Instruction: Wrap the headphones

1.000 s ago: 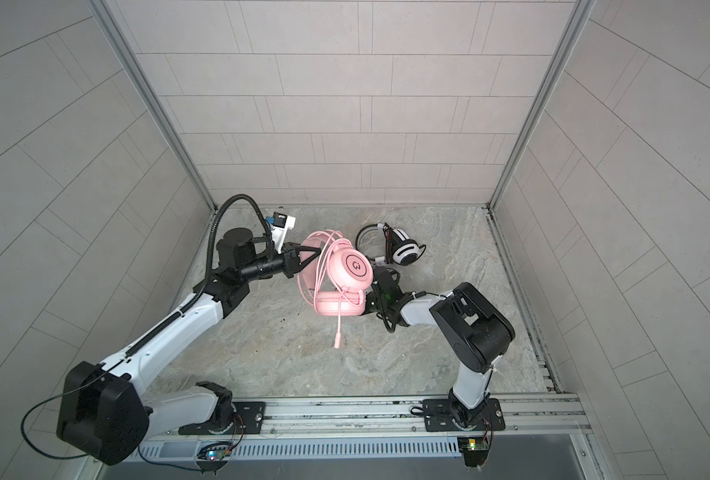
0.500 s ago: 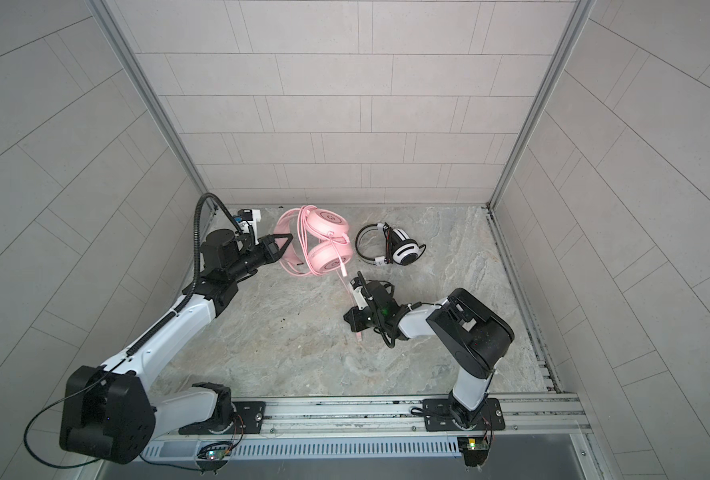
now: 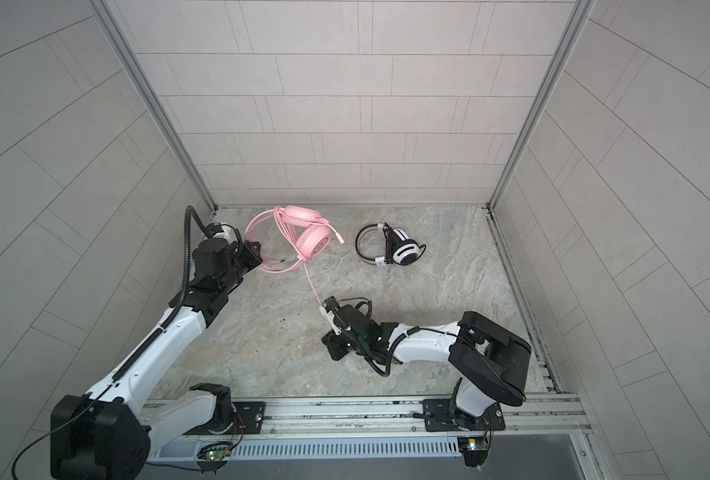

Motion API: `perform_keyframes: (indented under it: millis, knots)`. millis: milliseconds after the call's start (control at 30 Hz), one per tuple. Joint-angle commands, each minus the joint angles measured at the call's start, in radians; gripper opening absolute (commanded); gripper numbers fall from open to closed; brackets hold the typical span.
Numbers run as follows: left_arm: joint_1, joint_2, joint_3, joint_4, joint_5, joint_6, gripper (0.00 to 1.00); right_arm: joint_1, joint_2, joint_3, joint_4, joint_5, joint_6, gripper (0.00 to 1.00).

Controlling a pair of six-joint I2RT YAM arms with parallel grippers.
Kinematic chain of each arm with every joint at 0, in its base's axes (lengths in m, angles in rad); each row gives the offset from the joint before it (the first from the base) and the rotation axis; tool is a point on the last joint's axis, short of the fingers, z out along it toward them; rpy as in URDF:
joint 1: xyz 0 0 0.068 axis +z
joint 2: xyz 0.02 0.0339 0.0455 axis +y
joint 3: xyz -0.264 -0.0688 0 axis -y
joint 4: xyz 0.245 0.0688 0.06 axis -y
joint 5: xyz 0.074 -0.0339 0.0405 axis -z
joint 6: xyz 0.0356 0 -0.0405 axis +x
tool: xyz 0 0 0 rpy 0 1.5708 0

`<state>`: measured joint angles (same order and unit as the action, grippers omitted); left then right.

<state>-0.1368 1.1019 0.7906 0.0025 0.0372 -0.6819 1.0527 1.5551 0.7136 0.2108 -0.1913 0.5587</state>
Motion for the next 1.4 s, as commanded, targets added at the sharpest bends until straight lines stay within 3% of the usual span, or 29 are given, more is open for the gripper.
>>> perform_keyframes:
  millis: [0,433,800,1033,1367]
  knots:
    - [0.016,-0.024,0.027,0.008,-0.134,-0.074,0.00,0.058,-0.041,0.044,-0.166,0.114,-0.033,0.10]
    - [0.042,0.008,0.064,-0.120,-0.226,-0.056,0.00,0.170,-0.195,0.162,-0.432,0.295,-0.095,0.10]
    - [0.046,0.028,0.093,-0.169,-0.243,0.004,0.00,0.171,-0.309,0.172,-0.497,0.362,-0.136,0.10]
    - [0.045,0.027,0.095,-0.162,-0.234,0.032,0.00,0.171,-0.408,0.127,-0.457,0.422,-0.164,0.05]
    - [0.040,0.048,0.129,-0.197,-0.205,0.073,0.00,0.171,-0.500,0.204,-0.545,0.469,-0.209,0.05]
